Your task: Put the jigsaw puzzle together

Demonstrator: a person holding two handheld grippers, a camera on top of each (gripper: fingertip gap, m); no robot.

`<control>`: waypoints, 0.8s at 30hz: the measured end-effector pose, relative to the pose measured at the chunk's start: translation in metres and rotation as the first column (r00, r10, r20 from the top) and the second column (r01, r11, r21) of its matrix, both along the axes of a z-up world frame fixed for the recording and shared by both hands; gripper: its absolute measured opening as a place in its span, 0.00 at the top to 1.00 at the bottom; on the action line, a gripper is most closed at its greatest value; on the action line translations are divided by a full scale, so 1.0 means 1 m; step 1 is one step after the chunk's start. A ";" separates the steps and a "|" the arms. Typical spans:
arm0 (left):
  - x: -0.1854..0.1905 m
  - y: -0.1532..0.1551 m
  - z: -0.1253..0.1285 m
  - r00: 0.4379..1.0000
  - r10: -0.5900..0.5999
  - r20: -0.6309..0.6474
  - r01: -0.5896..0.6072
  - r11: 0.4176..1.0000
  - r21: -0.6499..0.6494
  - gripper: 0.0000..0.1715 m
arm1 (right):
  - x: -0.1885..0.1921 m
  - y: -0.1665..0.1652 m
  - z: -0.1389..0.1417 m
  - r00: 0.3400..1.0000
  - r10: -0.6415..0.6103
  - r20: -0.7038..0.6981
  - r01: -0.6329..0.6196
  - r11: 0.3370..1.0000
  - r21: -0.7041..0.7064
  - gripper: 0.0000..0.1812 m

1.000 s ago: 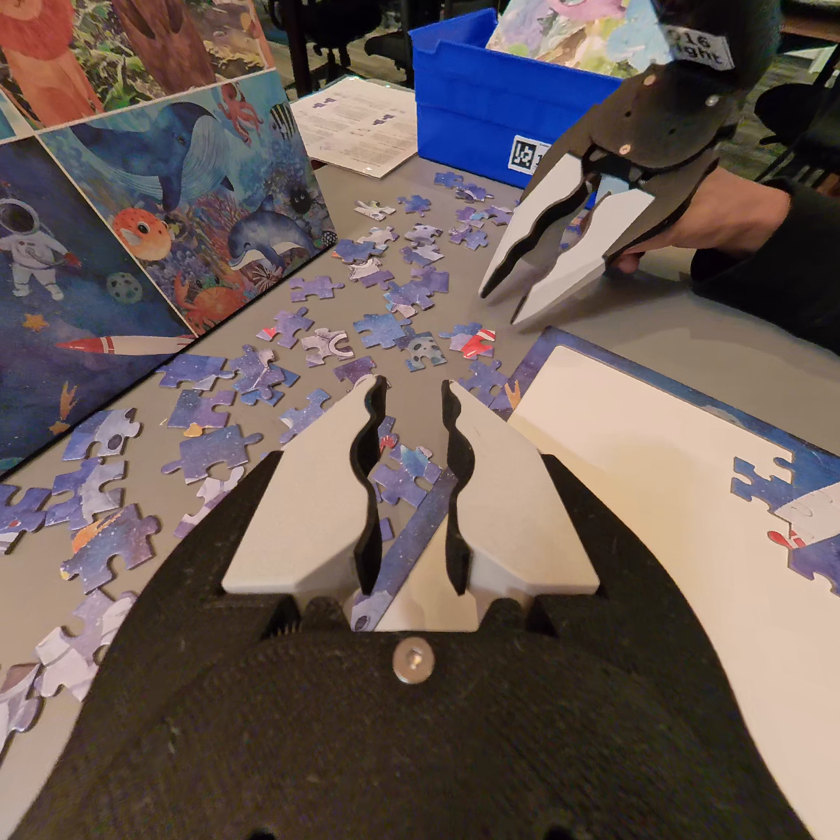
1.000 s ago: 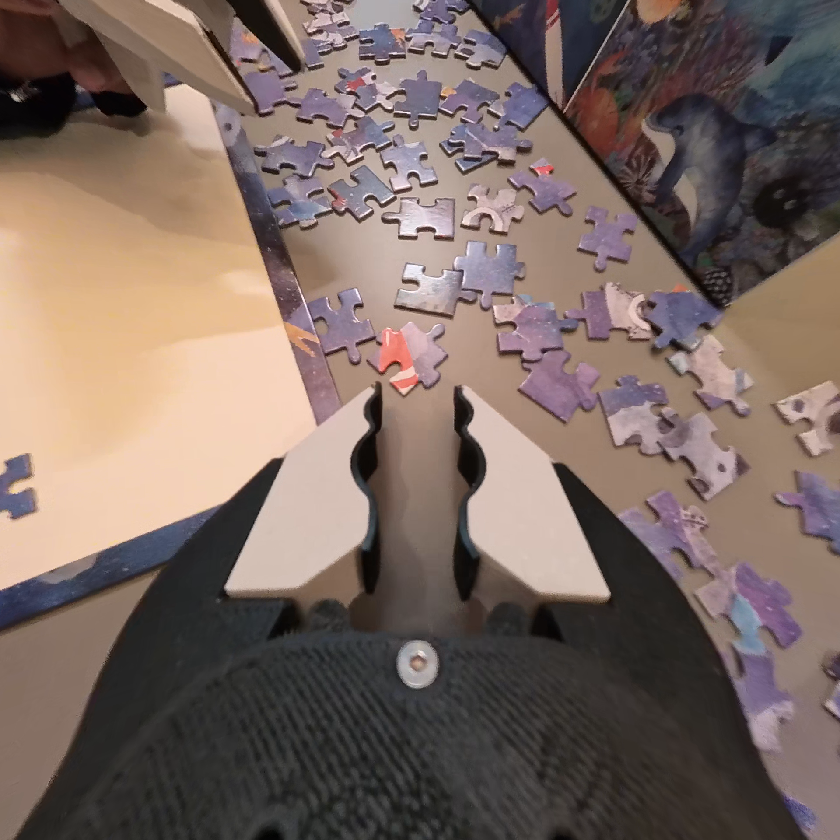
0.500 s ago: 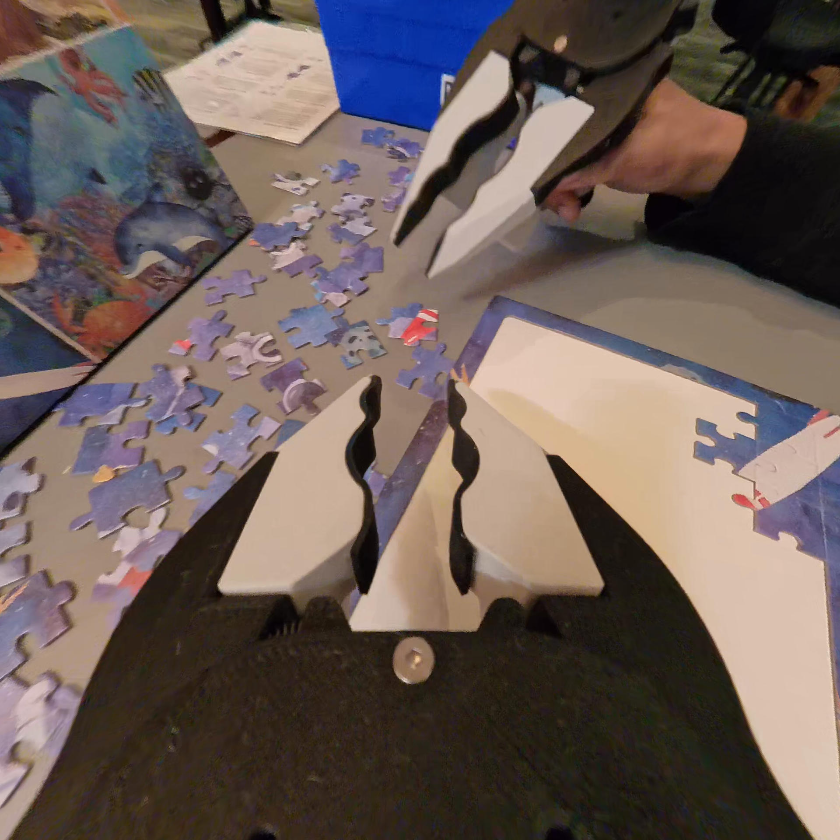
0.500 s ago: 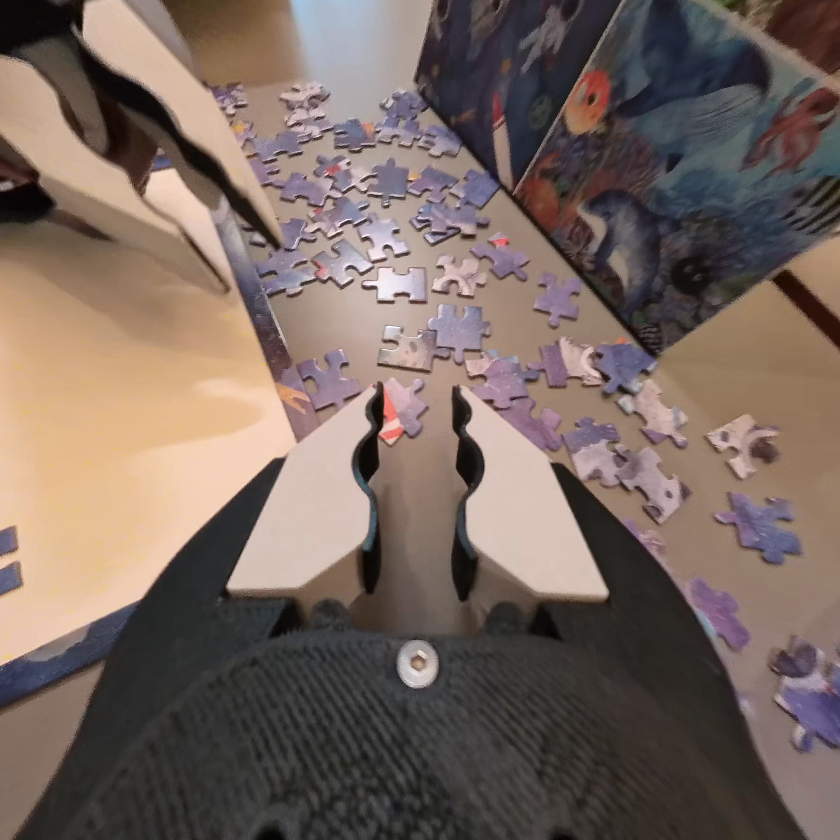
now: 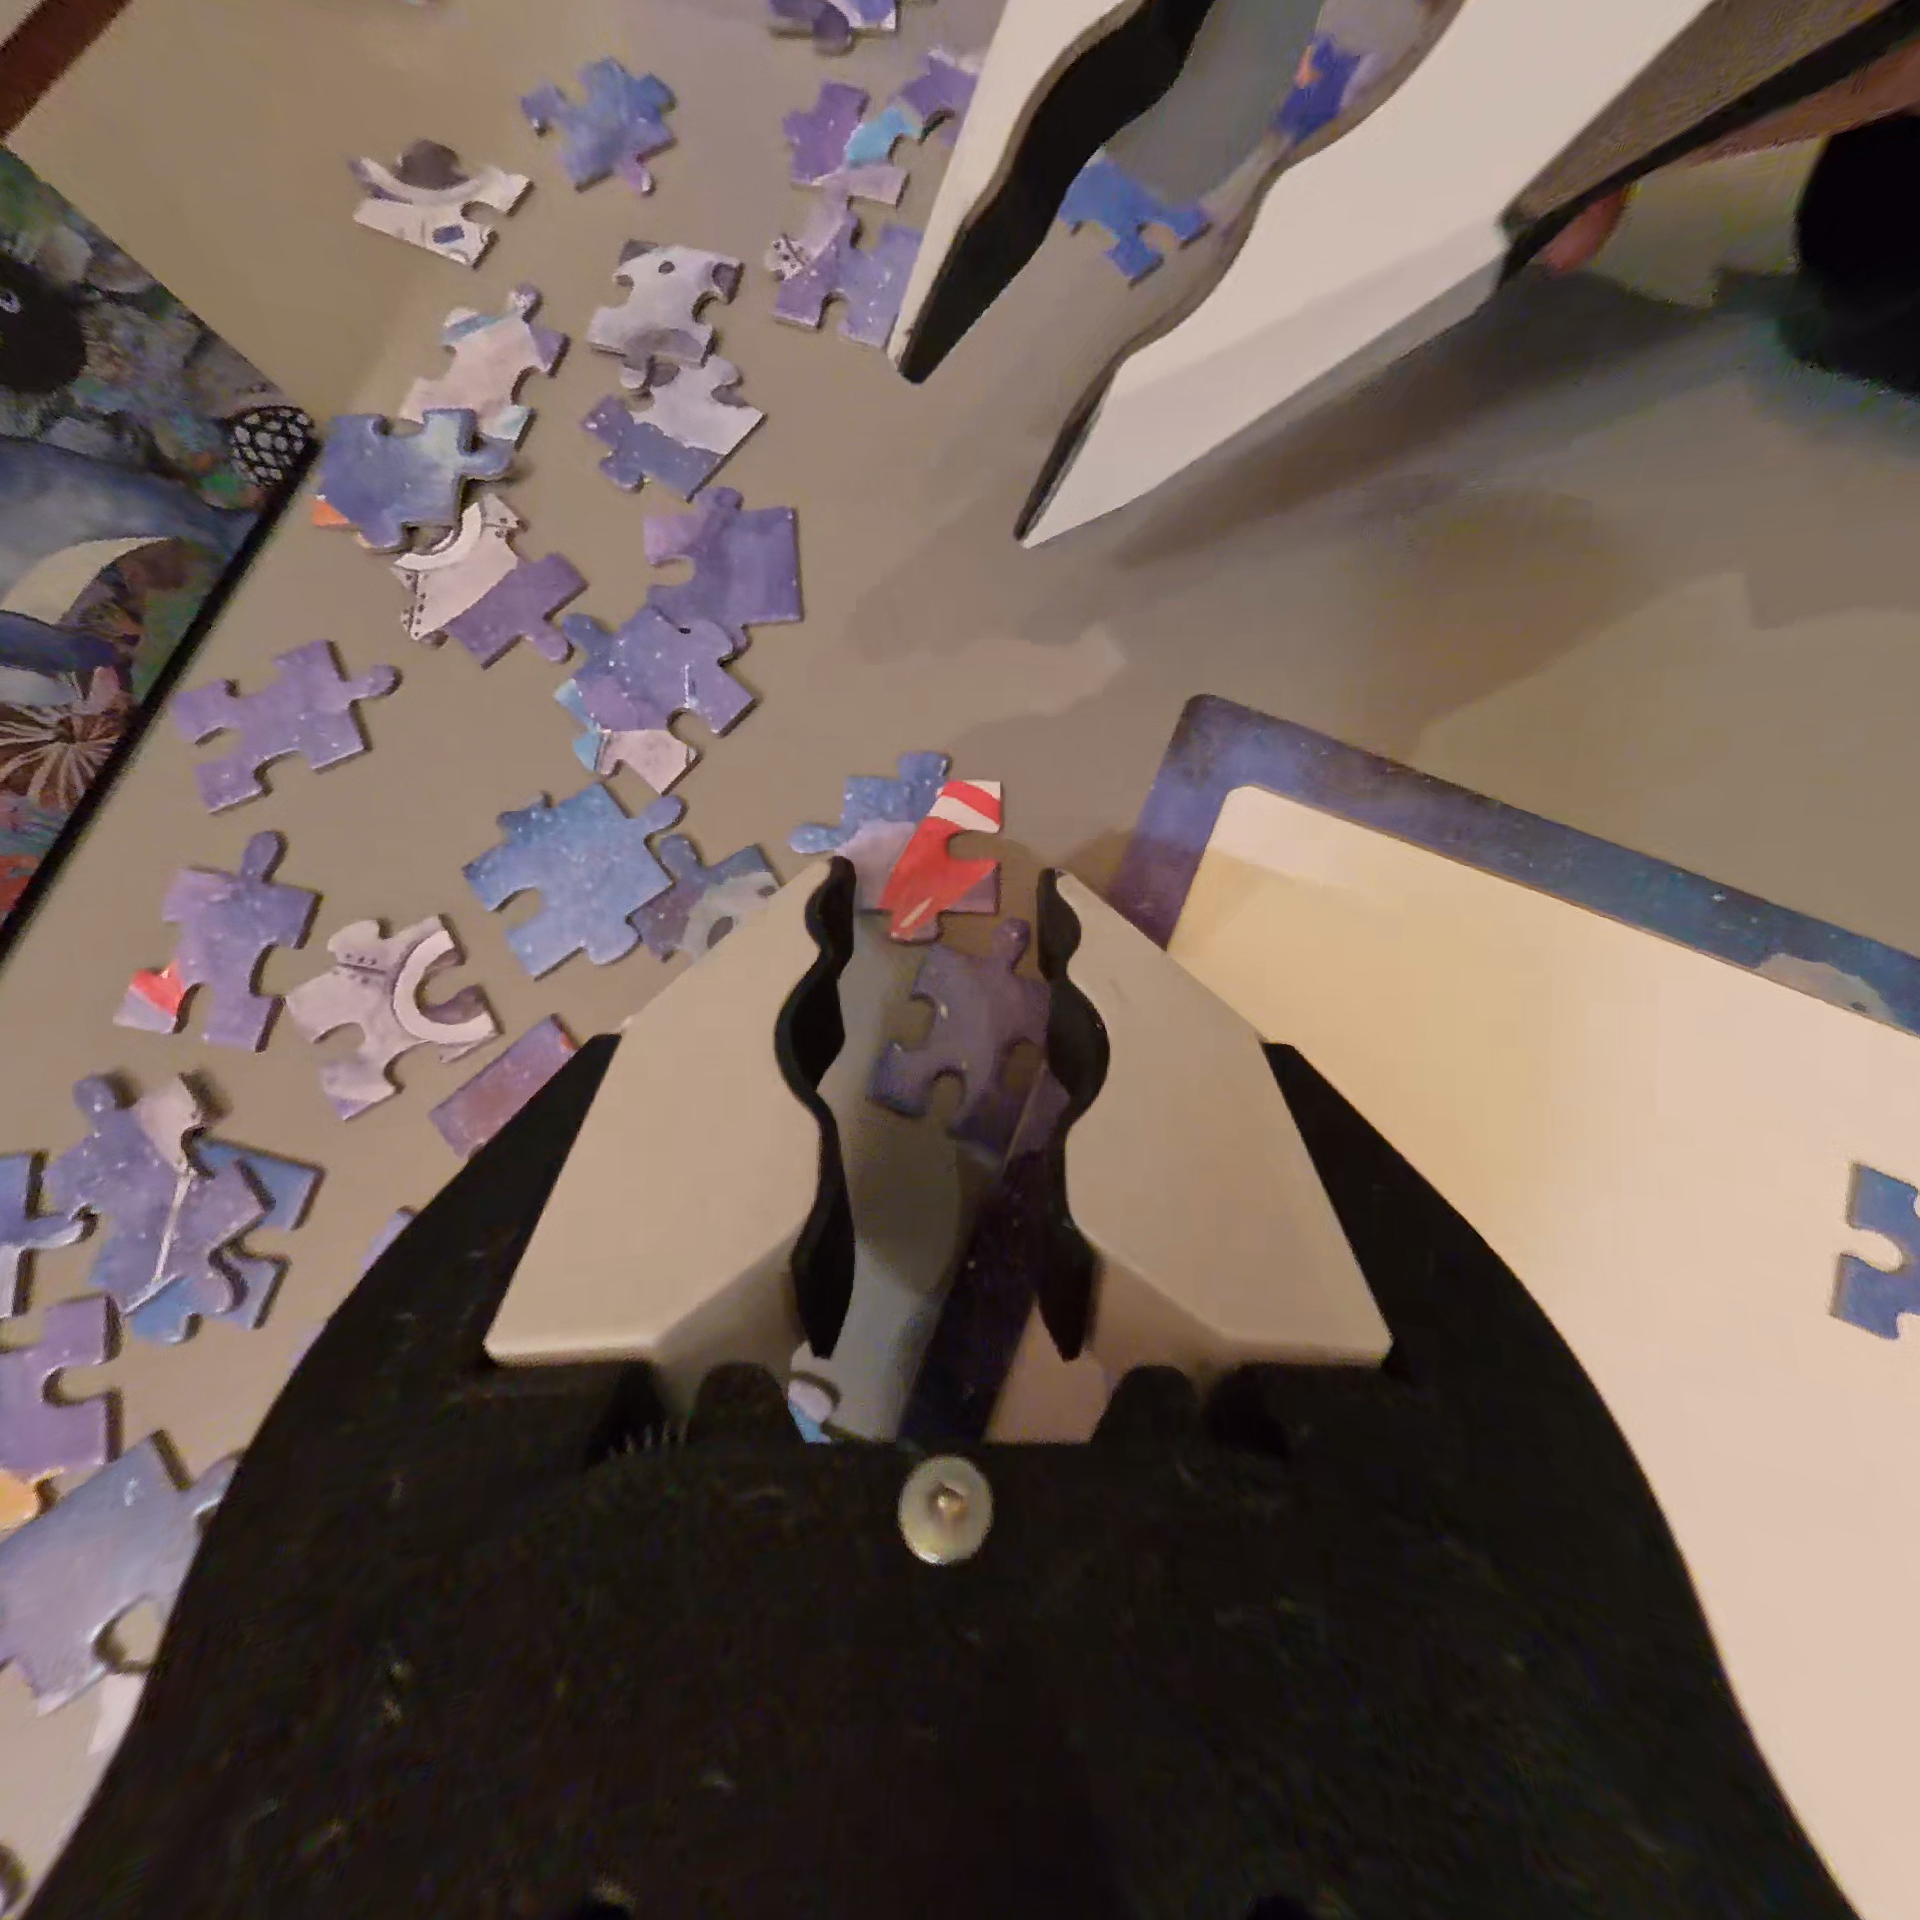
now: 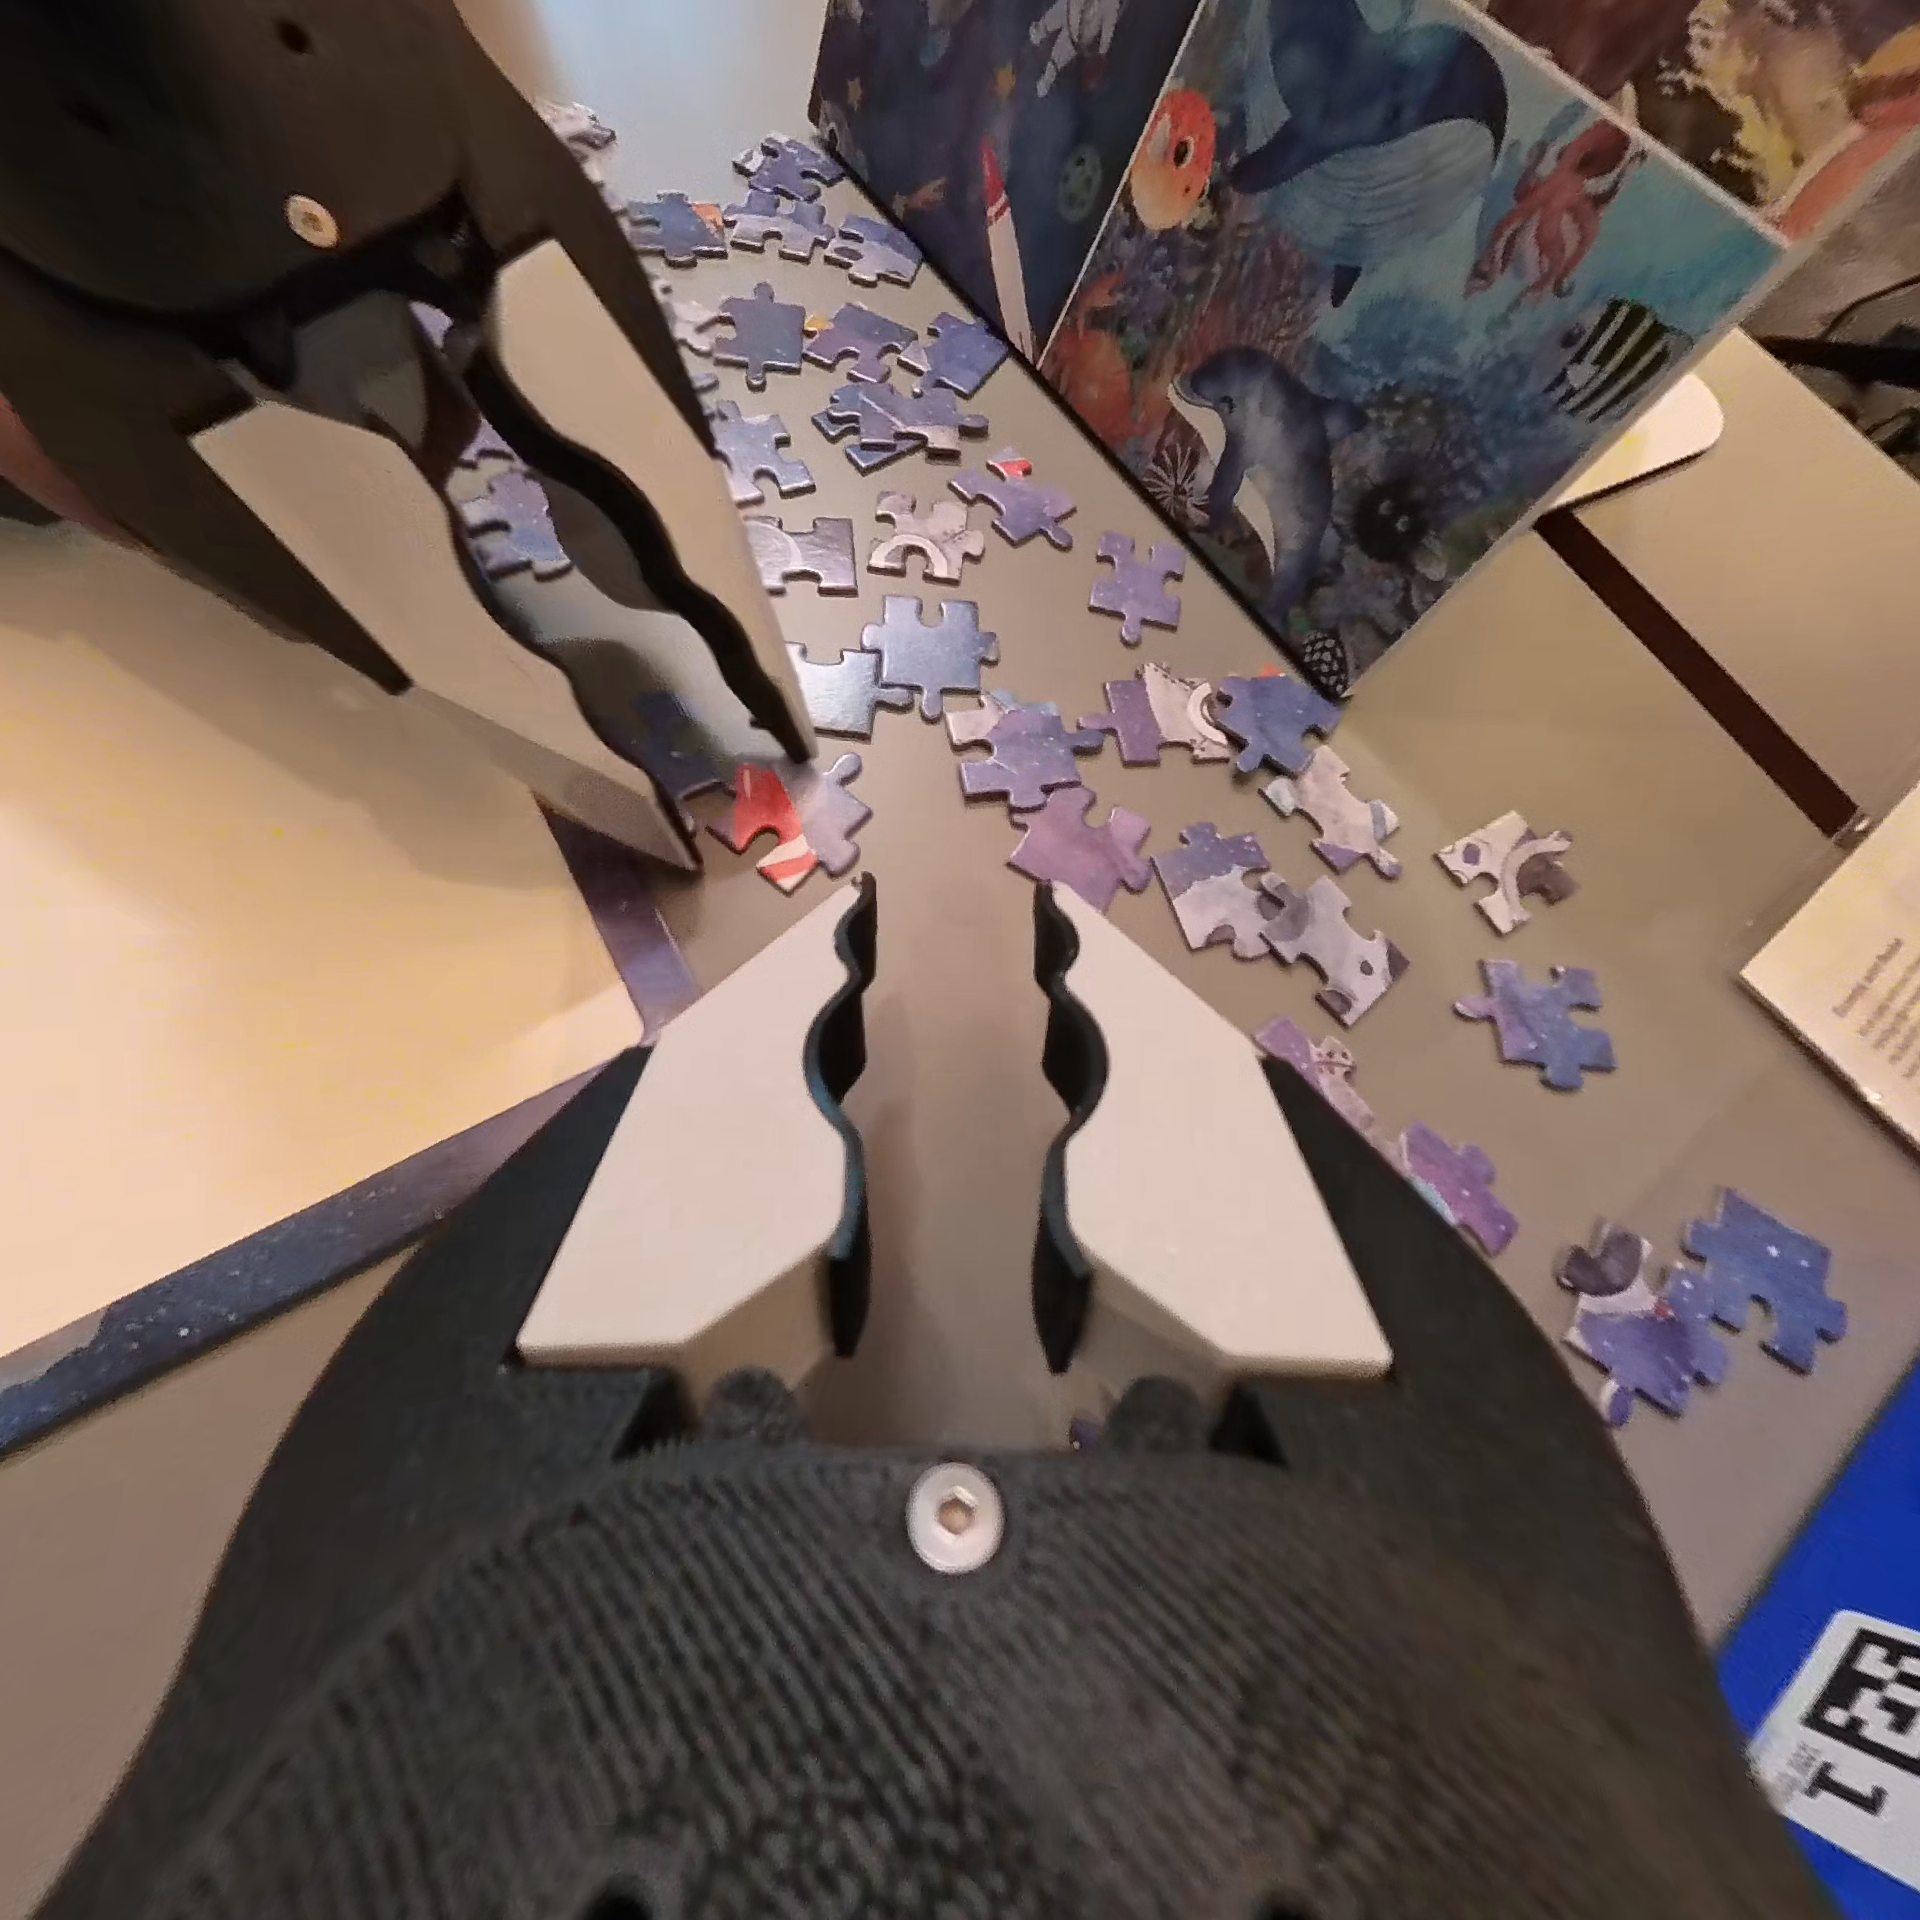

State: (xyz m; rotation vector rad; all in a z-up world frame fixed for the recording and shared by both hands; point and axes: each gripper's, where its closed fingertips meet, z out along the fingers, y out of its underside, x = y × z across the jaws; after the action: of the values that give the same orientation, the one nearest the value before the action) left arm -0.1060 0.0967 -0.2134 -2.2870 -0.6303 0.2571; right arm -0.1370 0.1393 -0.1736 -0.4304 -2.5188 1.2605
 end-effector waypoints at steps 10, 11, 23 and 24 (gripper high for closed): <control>-0.001 -0.004 -0.002 1.000 -0.004 0.021 0.005 1.000 -0.014 0.77 | 0.002 -0.001 -0.003 1.000 0.006 -0.012 -0.005 0.999 0.039 0.85; -0.001 -0.003 -0.002 0.999 -0.006 0.031 0.006 1.000 0.001 0.77 | 0.002 -0.001 -0.003 1.000 0.004 -0.013 -0.003 0.999 0.040 0.85; 0.006 0.004 -0.001 0.997 -0.055 0.046 0.054 0.998 0.013 0.82 | -0.006 0.008 0.000 1.000 -0.029 -0.005 0.029 1.000 0.008 0.86; 0.007 0.005 -0.001 0.997 -0.061 0.045 0.060 0.998 0.013 0.82 | -0.006 0.008 0.001 0.999 -0.031 -0.006 0.031 0.999 0.008 0.86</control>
State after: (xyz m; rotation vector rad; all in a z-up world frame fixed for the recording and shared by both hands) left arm -0.0989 0.1015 -0.2143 -2.3021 -0.5826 0.1727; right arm -0.1435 0.1475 -0.1730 -0.4611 -2.5016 1.2377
